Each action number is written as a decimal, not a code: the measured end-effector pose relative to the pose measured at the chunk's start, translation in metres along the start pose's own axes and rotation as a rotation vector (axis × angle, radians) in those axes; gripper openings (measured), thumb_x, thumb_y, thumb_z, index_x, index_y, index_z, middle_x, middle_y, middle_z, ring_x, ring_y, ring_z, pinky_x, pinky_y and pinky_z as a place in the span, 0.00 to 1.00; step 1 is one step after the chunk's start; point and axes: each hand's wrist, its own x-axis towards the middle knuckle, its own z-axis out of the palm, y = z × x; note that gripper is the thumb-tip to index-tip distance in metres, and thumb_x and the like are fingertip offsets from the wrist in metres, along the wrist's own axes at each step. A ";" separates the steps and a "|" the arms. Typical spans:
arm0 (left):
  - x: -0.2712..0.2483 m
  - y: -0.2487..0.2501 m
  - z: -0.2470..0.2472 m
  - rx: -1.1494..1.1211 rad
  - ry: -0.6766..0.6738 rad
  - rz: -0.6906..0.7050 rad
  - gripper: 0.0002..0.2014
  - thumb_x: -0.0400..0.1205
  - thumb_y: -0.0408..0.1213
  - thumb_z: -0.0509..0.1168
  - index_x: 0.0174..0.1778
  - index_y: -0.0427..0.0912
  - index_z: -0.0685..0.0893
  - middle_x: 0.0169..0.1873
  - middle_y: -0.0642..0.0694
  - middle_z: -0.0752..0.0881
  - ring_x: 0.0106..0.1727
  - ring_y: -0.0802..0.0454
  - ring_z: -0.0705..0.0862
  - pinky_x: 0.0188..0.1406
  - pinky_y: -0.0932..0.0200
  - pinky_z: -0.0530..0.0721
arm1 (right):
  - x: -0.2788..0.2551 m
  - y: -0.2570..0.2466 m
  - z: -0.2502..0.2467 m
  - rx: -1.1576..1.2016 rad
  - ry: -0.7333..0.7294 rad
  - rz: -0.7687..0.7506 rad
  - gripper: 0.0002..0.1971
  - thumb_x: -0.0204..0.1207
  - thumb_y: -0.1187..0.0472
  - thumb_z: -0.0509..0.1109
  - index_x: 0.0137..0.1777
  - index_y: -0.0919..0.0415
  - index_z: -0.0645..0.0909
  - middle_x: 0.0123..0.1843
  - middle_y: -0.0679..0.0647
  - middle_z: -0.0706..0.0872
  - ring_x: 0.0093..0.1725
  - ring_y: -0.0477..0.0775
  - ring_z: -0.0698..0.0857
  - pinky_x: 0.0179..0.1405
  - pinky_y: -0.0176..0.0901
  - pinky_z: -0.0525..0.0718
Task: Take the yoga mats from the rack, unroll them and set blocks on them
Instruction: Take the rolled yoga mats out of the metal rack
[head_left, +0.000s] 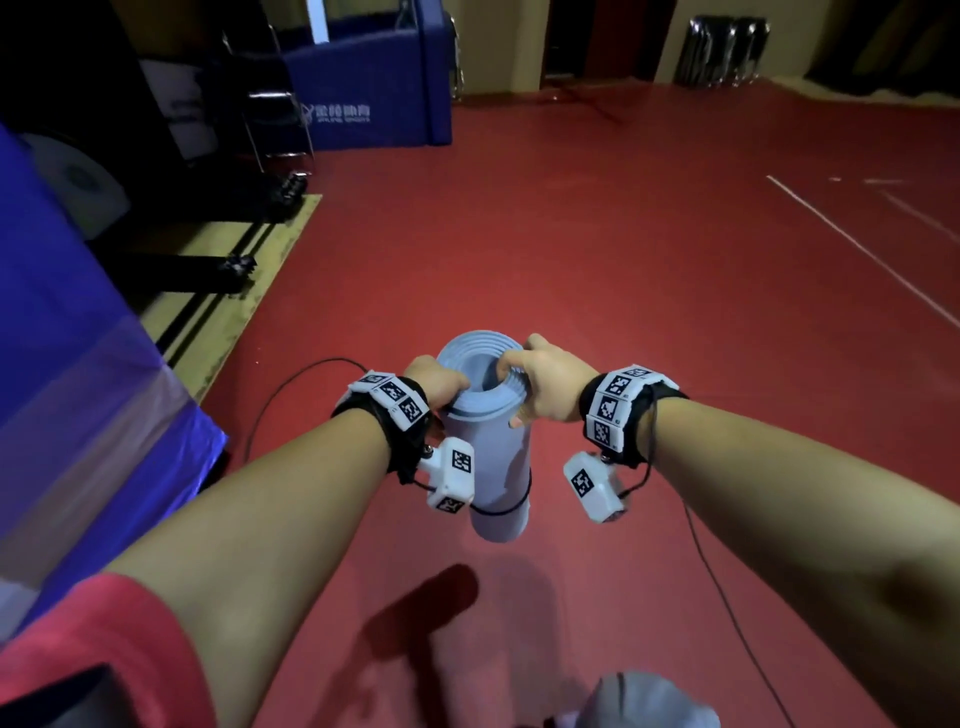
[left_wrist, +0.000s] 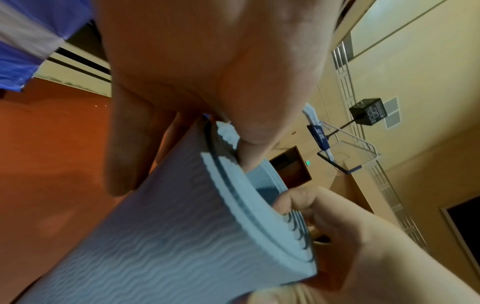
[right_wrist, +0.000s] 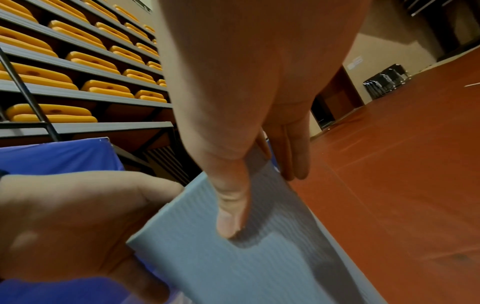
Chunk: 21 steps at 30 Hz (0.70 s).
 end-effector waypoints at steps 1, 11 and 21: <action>0.008 0.006 -0.005 -0.006 0.021 0.002 0.18 0.75 0.37 0.71 0.59 0.31 0.81 0.46 0.32 0.88 0.44 0.34 0.90 0.45 0.32 0.90 | 0.013 0.002 -0.007 -0.005 0.000 -0.012 0.33 0.58 0.52 0.88 0.62 0.49 0.78 0.53 0.56 0.70 0.46 0.62 0.80 0.47 0.49 0.80; 0.128 0.034 -0.011 -0.083 0.202 -0.140 0.15 0.76 0.31 0.70 0.58 0.32 0.83 0.46 0.32 0.89 0.42 0.36 0.90 0.39 0.39 0.91 | 0.185 0.065 -0.005 -0.069 -0.055 -0.274 0.34 0.56 0.48 0.87 0.63 0.46 0.79 0.50 0.54 0.71 0.49 0.61 0.80 0.45 0.44 0.74; 0.213 0.084 0.049 -0.280 0.636 -0.425 0.18 0.71 0.33 0.74 0.57 0.36 0.83 0.47 0.33 0.89 0.44 0.35 0.90 0.41 0.38 0.91 | 0.326 0.142 -0.030 -0.029 -0.318 -0.631 0.36 0.58 0.51 0.86 0.68 0.44 0.80 0.57 0.54 0.68 0.52 0.60 0.77 0.57 0.48 0.81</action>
